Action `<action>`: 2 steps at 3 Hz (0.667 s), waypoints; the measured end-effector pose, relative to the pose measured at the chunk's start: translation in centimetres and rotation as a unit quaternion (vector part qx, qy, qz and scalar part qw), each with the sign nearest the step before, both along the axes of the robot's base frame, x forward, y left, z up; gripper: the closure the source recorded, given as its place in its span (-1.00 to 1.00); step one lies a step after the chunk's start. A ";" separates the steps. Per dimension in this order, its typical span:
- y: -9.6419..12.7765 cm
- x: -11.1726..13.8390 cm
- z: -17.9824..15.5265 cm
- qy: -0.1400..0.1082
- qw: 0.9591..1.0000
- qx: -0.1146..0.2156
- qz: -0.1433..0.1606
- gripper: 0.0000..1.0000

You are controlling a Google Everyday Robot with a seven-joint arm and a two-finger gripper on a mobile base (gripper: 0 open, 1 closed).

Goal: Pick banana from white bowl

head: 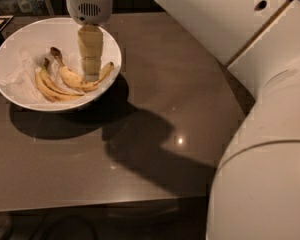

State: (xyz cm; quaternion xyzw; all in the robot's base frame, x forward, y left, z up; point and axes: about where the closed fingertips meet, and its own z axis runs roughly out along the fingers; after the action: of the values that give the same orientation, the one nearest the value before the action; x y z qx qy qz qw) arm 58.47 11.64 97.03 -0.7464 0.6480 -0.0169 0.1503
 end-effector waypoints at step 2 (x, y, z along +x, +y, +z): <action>3.8 2.1 -3.1 0.057 0.998 0.010 -0.010 -0.71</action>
Offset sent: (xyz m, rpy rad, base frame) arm 0.0150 0.0430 -0.0529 -0.0328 0.2521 -0.0249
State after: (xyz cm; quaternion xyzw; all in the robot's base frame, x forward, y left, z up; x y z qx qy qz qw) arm 60.61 15.46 93.88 -0.7381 0.6632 0.0301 0.1202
